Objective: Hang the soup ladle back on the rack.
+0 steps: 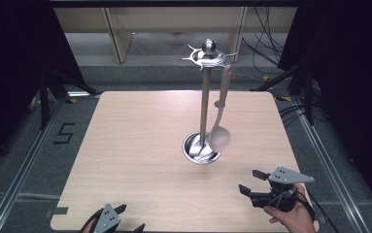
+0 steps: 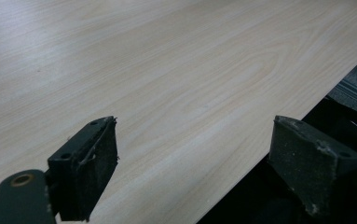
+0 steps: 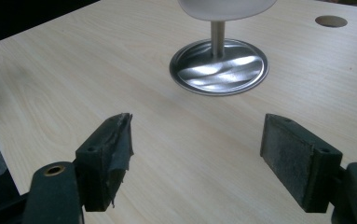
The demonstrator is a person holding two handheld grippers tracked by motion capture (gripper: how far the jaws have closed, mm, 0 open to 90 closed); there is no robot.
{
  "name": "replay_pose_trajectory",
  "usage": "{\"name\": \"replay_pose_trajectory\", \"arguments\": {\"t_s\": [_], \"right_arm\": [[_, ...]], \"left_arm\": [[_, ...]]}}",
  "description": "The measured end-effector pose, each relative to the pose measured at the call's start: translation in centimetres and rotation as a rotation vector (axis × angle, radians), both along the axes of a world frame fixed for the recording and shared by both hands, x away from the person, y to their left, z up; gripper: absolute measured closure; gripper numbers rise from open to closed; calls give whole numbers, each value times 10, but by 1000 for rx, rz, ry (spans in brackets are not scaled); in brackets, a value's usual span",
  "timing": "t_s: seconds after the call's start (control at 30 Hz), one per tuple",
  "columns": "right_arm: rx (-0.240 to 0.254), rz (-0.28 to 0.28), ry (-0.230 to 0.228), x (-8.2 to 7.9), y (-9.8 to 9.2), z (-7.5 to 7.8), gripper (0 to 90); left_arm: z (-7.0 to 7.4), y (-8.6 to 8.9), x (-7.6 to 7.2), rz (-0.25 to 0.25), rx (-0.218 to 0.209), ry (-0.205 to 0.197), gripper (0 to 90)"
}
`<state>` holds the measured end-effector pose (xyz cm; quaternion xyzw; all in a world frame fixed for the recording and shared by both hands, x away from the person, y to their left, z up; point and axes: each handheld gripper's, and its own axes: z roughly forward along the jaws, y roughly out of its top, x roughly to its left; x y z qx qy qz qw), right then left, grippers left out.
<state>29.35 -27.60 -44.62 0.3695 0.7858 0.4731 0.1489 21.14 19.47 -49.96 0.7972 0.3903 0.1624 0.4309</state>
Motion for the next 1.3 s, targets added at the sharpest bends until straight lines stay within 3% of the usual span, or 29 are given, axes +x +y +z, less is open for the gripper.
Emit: {"name": "replay_pose_trajectory", "arguments": {"t_s": [0.1,0.17,0.2,0.23,0.27,0.33,0.37,0.4,0.43,0.53,0.67,0.7,0.73,0.8,0.83,0.9,0.93,0.97,1.0,1.07,1.1,1.13,1.23,1.27,1.3], "right_arm": [[-13,-3,-3,0,-1,-2,259],[5,-11,31,-3,0,-3,259],[3,-4,11,-1,-1,-4,259],[8,-18,31,-3,-1,-5,259],[1,-7,15,-2,-2,-6,259],[10,-23,55,-6,-1,-6,259],[0,-8,17,-3,-3,-8,259],[12,-22,37,-5,-2,-8,258],[-4,-8,18,-3,-4,-9,258],[-3,-19,42,-7,-5,-9,253],[9,-4,10,-8,-7,-13,218],[19,-20,39,-12,-5,-12,210],[12,-8,3,-10,-7,-14,199],[33,-16,31,-14,-7,-14,174],[34,-20,1,-14,-7,-16,158],[34,-29,26,-18,-8,-17,156],[26,-15,-3,-16,-9,-18,156],[27,-26,21,-19,-9,-18,156],[17,-22,-9,-18,-10,-20,156],[28,-30,15,-22,-10,-22,157],[9,-9,-28,-20,-13,-25,156],[19,-19,1,-22,-11,-26,157],[15,-18,27,-27,-12,-30,157],[8,-4,5,-25,-12,-32,157],[3,-7,20,-26,-12,-33,157]], "left_arm": [[0,1,0,-14,16,-7,149],[0,0,0,-1,7,3,149],[0,0,0,-12,9,-8,149],[0,0,0,-12,9,-5,149],[0,0,0,-2,-3,1,149],[0,0,0,2,-1,0,149],[0,0,0,-7,11,-4,149],[0,1,1,-12,16,-7,149],[0,0,0,-9,11,-4,149],[0,0,0,-2,3,-2,149],[0,1,1,-16,12,-8,149],[0,0,0,-3,1,-2,149],[0,0,0,-3,2,-1,149],[0,1,0,-15,15,-7,149],[0,0,0,-4,4,-4,149],[0,0,0,-5,2,-2,149],[0,0,0,-4,2,-1,149],[0,0,0,-4,3,-1,149],[0,0,0,-4,3,-1,149],[0,1,1,-19,17,-8,149],[0,1,0,-11,15,-6,149],[0,0,0,-6,10,-3,149],[0,0,0,-4,4,-1,149],[0,0,0,-5,16,-1,149],[0,0,0,-6,12,0,149]]}}
